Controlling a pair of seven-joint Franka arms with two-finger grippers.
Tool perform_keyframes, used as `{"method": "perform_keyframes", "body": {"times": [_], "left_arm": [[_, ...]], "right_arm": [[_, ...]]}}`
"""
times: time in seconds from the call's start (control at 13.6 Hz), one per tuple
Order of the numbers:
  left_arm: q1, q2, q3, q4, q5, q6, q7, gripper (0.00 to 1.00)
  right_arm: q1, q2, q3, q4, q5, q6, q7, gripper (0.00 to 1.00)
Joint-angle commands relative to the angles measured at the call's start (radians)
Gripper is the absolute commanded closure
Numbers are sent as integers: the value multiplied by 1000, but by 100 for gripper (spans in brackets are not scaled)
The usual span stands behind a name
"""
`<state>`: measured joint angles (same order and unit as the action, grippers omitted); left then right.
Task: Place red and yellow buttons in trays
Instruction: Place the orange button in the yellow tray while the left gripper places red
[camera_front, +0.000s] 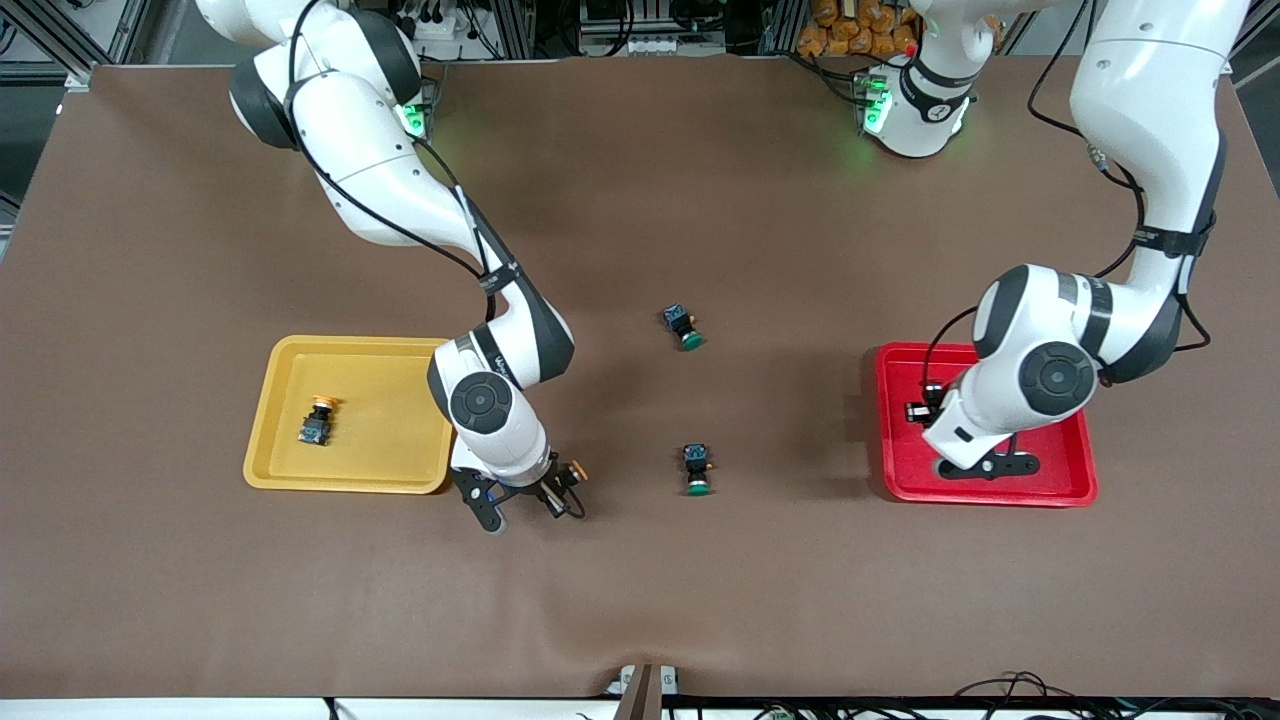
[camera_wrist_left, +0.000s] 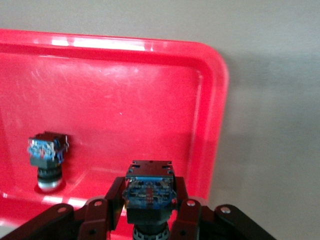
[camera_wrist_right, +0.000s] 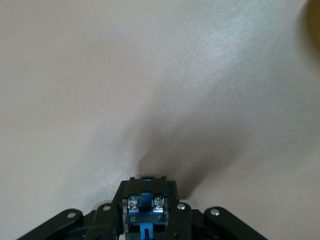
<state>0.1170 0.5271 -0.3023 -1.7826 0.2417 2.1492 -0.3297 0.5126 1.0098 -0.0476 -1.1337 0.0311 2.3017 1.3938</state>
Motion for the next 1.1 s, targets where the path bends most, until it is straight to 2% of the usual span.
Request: {"method": "perform_keyframes", "body": {"times": [0.0,0.07,0.22,0.29,0.37,0.44,0.59,0.74,0.88,1.03], "left_arm": [[47,-44,-12,-150,21,171,43,100],[64,-42,-12,-181,22,220,57,100],[76,-41,-12,-211,21,270,66,88],[76,-39,-12,-216,22,274,66,69],[76,-38,-12,-216,21,274,66,26],[76,-41,-11,-216,22,274,66,0],[76,-56,-12,-213,21,267,69,0],[78,-100,-11,-206,21,244,78,0],[92,-165,-12,-192,21,177,110,0],[96,-241,-14,-160,18,74,127,0]], "right_arm": [[-8,-126,6,-41,-5,-178,-42,100],[-9,-181,11,-70,1,-259,-121,100],[-17,-278,11,-127,19,-400,-209,100],[-37,-340,11,-177,21,-430,-252,100],[-51,-421,11,-264,29,-432,-315,100],[-77,-510,11,-358,42,-432,-399,100],[-136,-667,9,-530,67,-432,-598,100],[-205,-759,9,-642,69,-435,-752,100],[-255,-764,6,-701,69,-404,-881,100],[-292,-741,6,-753,69,-294,-990,100]]}}
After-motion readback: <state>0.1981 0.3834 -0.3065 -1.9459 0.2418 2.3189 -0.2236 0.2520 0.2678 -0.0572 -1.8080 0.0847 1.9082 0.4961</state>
